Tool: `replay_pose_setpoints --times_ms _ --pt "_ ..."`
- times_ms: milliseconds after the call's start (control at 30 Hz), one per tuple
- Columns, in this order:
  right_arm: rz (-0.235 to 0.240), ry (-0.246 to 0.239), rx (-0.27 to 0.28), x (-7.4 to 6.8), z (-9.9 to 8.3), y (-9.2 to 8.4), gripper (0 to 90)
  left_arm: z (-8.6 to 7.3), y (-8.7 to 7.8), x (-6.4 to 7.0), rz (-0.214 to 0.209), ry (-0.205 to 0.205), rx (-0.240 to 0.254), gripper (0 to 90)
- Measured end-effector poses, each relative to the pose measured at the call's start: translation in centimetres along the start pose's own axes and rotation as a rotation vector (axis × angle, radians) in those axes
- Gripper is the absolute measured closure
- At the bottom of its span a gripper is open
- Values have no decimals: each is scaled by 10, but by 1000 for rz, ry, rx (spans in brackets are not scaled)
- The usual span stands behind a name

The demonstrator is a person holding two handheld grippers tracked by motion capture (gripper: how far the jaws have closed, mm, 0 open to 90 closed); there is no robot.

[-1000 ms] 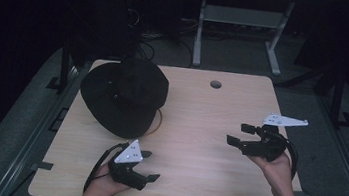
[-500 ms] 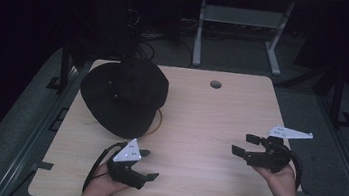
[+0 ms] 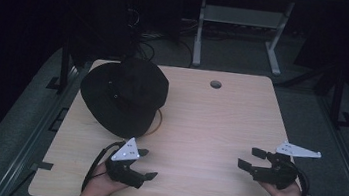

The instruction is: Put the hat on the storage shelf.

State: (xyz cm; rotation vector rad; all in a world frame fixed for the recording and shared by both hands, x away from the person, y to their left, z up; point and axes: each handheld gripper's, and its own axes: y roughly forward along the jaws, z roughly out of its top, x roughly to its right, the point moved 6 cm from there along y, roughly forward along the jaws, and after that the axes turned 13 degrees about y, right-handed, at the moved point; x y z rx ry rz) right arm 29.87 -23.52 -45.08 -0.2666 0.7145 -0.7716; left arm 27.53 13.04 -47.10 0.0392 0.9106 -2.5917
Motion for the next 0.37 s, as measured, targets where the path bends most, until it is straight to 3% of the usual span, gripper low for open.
replay_pose_setpoints --times_ms 200,367 --pt "-17 9 19 2 -18 -7 173 -1 -1 0 0 -5 -1 209" --pt "-23 -3 53 -5 -34 -13 172 1 -1 1 -2 -8 6 209"
